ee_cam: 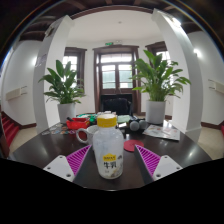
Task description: Pour water
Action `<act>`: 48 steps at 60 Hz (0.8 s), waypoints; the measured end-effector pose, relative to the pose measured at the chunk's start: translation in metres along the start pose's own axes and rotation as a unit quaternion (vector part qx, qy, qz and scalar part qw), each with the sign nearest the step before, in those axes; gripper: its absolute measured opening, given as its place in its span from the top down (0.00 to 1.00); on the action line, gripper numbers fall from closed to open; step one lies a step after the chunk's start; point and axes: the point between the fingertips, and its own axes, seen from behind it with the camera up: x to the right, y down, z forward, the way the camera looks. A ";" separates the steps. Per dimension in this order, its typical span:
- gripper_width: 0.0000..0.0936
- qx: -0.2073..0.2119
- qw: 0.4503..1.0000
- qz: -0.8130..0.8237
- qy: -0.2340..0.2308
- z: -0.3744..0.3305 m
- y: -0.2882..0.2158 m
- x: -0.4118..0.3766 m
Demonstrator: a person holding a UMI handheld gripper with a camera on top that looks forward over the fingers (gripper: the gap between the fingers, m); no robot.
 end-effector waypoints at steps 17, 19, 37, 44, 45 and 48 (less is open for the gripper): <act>0.30 0.015 1.000 -0.013 -0.020 0.047 0.040 -0.032; 0.36 0.017 0.999 -0.018 -0.020 0.049 0.039 -0.032; 0.56 0.023 0.999 -0.032 -0.005 0.046 0.034 -0.031; 0.56 0.021 0.999 -0.033 -0.005 0.047 0.034 -0.031; 0.56 0.021 0.999 -0.033 -0.006 0.048 0.034 -0.031; 0.56 0.019 0.999 -0.040 -0.011 0.048 0.035 -0.032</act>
